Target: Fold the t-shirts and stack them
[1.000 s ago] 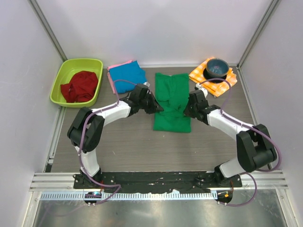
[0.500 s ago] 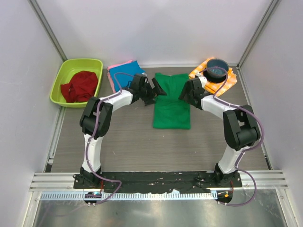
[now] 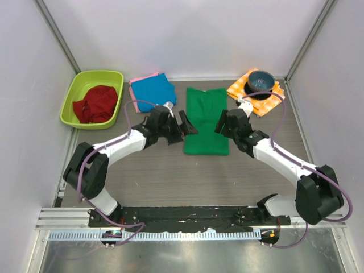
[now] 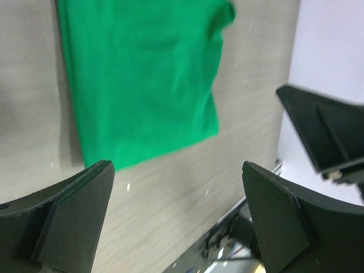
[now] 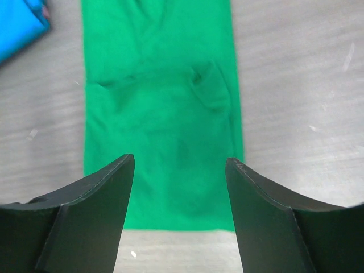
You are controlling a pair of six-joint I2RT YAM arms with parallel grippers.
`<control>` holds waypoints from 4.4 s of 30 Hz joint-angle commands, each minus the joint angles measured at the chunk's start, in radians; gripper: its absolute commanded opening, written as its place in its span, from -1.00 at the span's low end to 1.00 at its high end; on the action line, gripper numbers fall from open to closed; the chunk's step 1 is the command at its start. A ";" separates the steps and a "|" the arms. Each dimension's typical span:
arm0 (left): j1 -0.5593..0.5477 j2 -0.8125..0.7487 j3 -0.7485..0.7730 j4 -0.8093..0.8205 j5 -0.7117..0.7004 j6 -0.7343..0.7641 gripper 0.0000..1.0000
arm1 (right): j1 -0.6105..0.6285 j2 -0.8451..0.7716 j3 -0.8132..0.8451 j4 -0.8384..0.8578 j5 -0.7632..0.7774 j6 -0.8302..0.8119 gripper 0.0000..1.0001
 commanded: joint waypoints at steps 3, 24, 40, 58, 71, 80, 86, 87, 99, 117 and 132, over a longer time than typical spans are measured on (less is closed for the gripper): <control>-0.069 -0.032 -0.186 0.103 -0.008 -0.021 1.00 | -0.003 -0.138 -0.207 -0.062 0.014 0.059 0.41; -0.050 0.126 -0.283 0.310 0.002 -0.073 1.00 | -0.210 -0.122 -0.470 0.305 -0.337 0.131 0.43; -0.028 0.169 -0.322 0.335 0.038 -0.073 0.96 | -0.279 -0.137 -0.550 0.334 -0.608 0.237 0.42; -0.002 0.215 -0.323 0.350 0.084 -0.067 0.08 | -0.337 0.062 -0.563 0.463 -0.573 0.254 -0.02; -0.002 0.236 -0.315 0.379 0.119 -0.075 -1.00 | -0.340 0.072 -0.568 0.448 -0.555 0.219 -0.98; -0.051 0.056 -0.427 0.361 0.082 -0.089 -1.00 | -0.267 -0.126 -0.596 0.284 -0.513 0.216 -0.98; -0.157 -0.147 -0.525 0.307 -0.017 -0.121 -1.00 | -0.081 -0.483 -0.616 0.008 -0.354 0.271 -0.98; -0.183 -0.173 -0.556 0.304 -0.028 -0.128 -1.00 | -0.067 -0.525 -0.623 -0.023 -0.320 0.277 -0.98; -0.267 -0.491 -0.543 0.073 -0.206 -0.103 -1.00 | 0.026 -0.669 -0.466 -0.194 -0.197 0.236 -0.98; 0.049 -0.097 -0.115 0.117 0.033 0.000 -1.00 | -0.075 0.001 -0.025 0.196 -0.257 0.148 -0.98; 0.171 0.238 0.203 0.135 0.125 -0.032 -1.00 | -0.176 0.412 0.329 0.227 -0.376 0.145 -0.98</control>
